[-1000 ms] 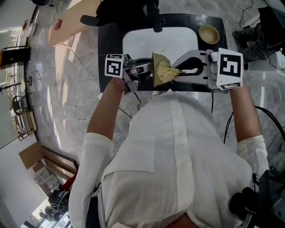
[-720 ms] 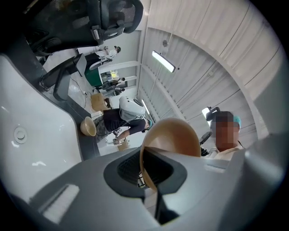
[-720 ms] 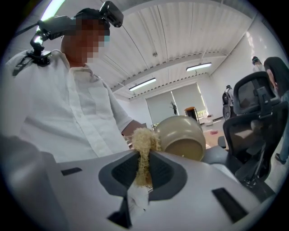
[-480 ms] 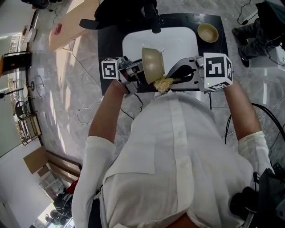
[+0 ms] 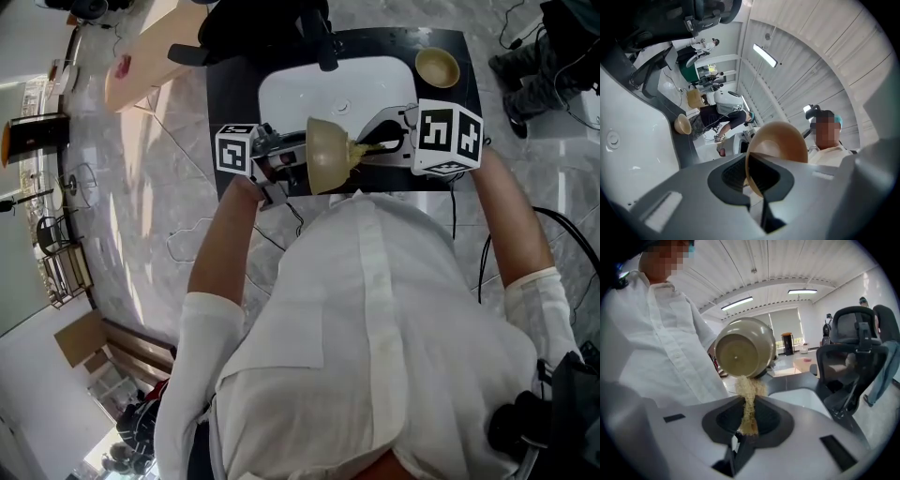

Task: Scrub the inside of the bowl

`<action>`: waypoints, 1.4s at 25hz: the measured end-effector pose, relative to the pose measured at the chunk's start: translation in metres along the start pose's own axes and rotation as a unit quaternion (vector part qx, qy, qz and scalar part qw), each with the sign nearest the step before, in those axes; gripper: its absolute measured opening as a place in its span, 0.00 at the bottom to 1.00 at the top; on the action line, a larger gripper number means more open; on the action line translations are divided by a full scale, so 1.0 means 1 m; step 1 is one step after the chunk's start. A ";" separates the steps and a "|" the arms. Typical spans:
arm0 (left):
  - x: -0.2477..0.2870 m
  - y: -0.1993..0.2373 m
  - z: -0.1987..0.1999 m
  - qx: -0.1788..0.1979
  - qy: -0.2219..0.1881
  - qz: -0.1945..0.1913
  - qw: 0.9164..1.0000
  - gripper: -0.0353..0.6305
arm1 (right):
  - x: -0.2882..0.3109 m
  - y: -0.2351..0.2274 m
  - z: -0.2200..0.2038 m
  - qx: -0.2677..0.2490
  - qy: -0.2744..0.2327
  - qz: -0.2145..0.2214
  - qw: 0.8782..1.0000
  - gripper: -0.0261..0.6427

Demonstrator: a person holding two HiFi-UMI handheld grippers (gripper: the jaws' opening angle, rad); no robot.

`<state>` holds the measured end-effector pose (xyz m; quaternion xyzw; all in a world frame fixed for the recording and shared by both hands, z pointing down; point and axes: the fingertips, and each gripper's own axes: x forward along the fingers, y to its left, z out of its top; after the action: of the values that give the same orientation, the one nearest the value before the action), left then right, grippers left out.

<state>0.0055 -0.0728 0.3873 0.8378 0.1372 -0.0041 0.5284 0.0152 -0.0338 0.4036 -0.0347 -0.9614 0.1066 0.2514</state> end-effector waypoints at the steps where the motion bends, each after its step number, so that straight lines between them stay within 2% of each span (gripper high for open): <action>1: -0.001 0.001 -0.002 0.002 0.006 0.003 1.000 0.07 | -0.002 -0.004 -0.001 0.001 0.003 -0.010 1.000 0.11; 6: -0.010 0.011 -0.008 0.014 0.025 0.034 0.999 0.07 | -0.016 -0.020 0.002 0.010 -0.018 -0.051 0.998 0.11; 11: -0.021 0.026 -0.012 0.018 0.034 0.070 0.997 0.07 | -0.024 -0.017 0.008 0.007 -0.040 -0.052 0.998 0.11; 16: -0.025 0.036 -0.012 0.015 0.024 0.087 0.996 0.07 | -0.031 -0.006 0.016 -0.009 -0.061 -0.046 0.997 0.11; 21: -0.027 0.032 -0.004 0.008 -0.004 0.076 0.997 0.07 | -0.034 0.014 0.024 -0.019 -0.082 -0.013 0.996 0.11; 26: -0.020 0.021 0.001 0.011 -0.020 0.044 0.999 0.07 | -0.021 0.018 0.009 -0.019 -0.052 0.002 0.998 0.11; 29: -0.016 0.016 0.002 0.014 -0.024 0.030 0.999 0.07 | -0.016 0.014 0.004 -0.013 -0.044 -0.006 0.999 0.11; 35: -0.014 0.015 -0.001 0.012 -0.011 0.026 1.000 0.07 | -0.026 -0.005 0.009 -0.020 -0.040 -0.043 0.998 0.11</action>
<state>-0.0042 -0.0813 0.4033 0.8471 0.1099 -0.0013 0.5200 0.0336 -0.0436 0.3848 0.0064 -0.9732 0.0778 0.2162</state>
